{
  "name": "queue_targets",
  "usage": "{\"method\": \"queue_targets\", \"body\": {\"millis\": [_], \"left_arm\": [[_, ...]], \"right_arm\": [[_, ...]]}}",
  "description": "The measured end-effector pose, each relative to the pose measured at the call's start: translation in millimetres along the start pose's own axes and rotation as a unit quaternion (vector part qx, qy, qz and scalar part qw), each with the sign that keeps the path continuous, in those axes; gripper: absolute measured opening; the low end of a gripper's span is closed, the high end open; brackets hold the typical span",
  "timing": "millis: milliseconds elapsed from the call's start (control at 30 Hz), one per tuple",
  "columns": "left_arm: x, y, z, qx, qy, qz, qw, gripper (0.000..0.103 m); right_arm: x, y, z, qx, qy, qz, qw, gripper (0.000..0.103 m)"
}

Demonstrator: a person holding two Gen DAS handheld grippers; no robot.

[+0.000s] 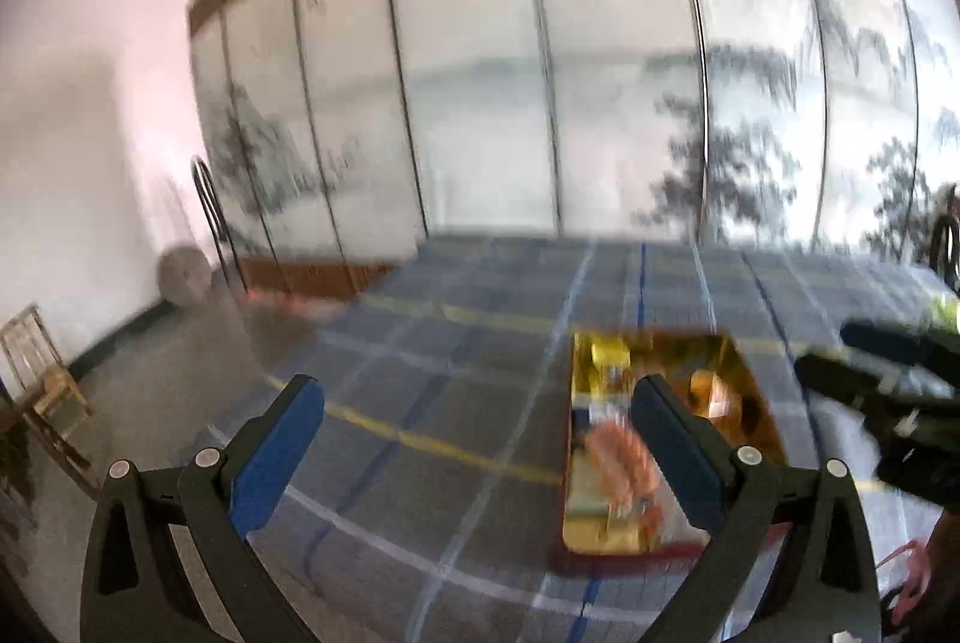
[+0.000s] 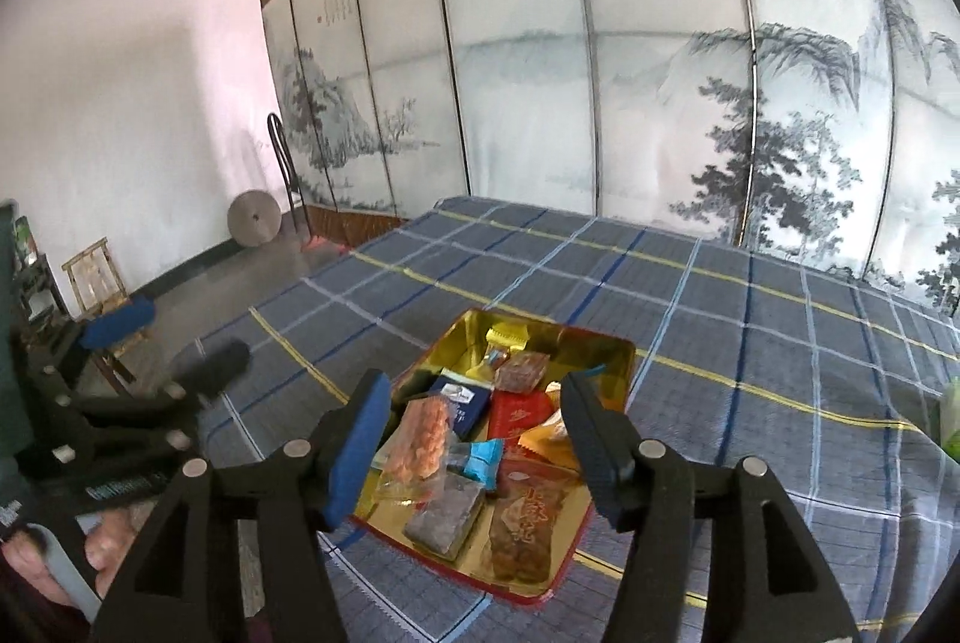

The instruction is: Organize snacks

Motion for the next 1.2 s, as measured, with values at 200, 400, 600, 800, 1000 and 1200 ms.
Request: {"method": "queue_targets", "body": {"millis": [200, 400, 600, 800, 1000, 1200], "left_arm": [[48, -10, -68, 0.001, 0.104, -0.023, 0.9943, 0.103], [79, -3, -126, -0.051, 0.18, -0.033, 0.9817, 0.103], [88, 9, -138, -0.058, 0.156, -0.033, 0.9856, 0.103], [83, 14, -114, -0.084, 0.095, -0.049, 0.9908, 0.103], [69, 20, -100, -0.076, 0.077, -0.032, 0.9936, 0.103], [49, 28, -80, -0.074, 0.043, -0.02, 0.9961, 0.103]], "right_arm": [[5, 3, -21, -0.001, 0.021, 0.001, 1.0, 0.061], [6, 14, -42, -0.007, 0.04, 0.012, 0.999, 0.061], [5, 28, -58, -0.013, 0.051, 0.028, 0.998, 0.061], [-2, 35, -67, -0.015, 0.054, 0.034, 0.998, 0.061], [-7, 37, -67, -0.015, 0.052, 0.037, 0.998, 0.061], [-9, 34, -69, -0.039, 0.056, 0.022, 0.997, 0.062]]}}
Point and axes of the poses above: each gripper's, at about its wrist camera, not at the fingertips, and z roughly the way its jaws point, y to its right, x to its top, the point moved 8 cm from there along z, roughly the way its jaws point, and after that the axes turned 14 degrees about x, right-handed, at the moved point
